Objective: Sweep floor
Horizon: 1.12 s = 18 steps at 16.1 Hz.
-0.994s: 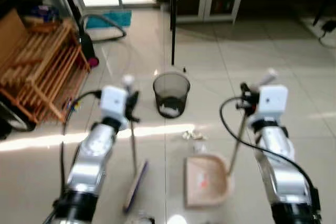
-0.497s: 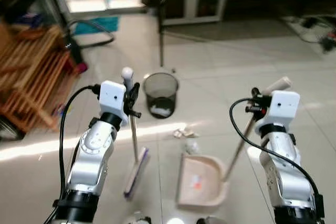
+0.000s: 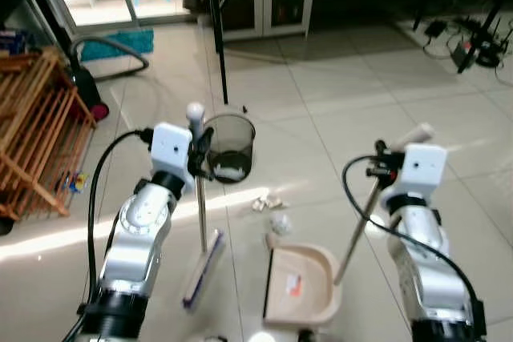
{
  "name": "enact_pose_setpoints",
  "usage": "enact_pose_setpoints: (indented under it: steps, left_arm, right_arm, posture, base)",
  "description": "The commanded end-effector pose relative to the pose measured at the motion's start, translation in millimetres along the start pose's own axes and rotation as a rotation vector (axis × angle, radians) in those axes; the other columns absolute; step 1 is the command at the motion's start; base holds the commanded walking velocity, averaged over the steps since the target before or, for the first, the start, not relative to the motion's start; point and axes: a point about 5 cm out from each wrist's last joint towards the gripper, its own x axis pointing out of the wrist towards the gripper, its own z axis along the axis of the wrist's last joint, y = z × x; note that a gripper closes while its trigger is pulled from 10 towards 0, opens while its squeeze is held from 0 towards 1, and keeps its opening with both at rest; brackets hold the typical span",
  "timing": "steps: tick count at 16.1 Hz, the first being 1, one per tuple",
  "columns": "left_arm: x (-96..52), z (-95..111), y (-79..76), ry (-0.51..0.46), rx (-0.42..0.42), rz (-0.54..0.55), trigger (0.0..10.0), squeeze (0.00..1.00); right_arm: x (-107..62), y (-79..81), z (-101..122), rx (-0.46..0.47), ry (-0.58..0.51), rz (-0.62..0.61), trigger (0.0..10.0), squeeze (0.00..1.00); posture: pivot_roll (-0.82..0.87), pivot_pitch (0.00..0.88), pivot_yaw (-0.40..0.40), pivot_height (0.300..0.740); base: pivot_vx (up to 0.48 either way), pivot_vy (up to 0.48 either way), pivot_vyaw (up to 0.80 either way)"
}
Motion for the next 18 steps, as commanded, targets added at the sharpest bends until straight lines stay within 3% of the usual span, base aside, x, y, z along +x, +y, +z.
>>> enact_pose_setpoints:
  steps: [1, 5, 11, 15, 18]
  left_arm:
    - [3.7, 10.5, 2.4, -0.038, 0.012, 0.006, 10.0, 0.00]
    - [4.6, 8.5, 1.6, -0.036, -0.006, 0.012, 10.0, 0.00]
    - [5.6, 5.9, 3.0, -0.014, -0.004, 0.031, 10.0, 0.00]
    - [7.0, 12.7, 4.9, -0.064, -0.002, 0.048, 10.0, 0.00]
    - [6.9, 12.7, 2.4, -0.068, -0.015, 0.039, 10.0, 0.00]
  right_arm:
    - [4.5, -3.2, 10.3, 0.021, -0.042, -0.015, 10.0, 0.00]
    - [9.1, -7.9, 17.9, -0.019, -0.064, -0.007, 10.0, 0.00]
    - [6.2, -7.9, 16.7, -0.021, -0.065, -0.008, 10.0, 0.00]
    - [8.4, -8.5, 18.4, -0.011, -0.063, 0.000, 10.0, 0.00]
    - [10.2, -9.1, 19.0, -0.017, -0.064, 0.006, 10.0, 0.00]
  posture:
    - [0.07, 0.079, 0.046, 0.740]
    - [0.03, 0.081, 0.054, 0.740]
    - [0.02, 0.080, 0.060, 0.740]
    - [0.02, 0.084, 0.053, 0.740]
    - [0.02, 0.086, 0.054, 0.740]
  base:
    - [0.315, 0.000, 0.00]
    - [0.315, 0.000, -0.25]
    - [0.000, 0.000, 0.00]
    - [0.000, 0.000, 0.00]
    - [0.205, 0.000, -0.72]
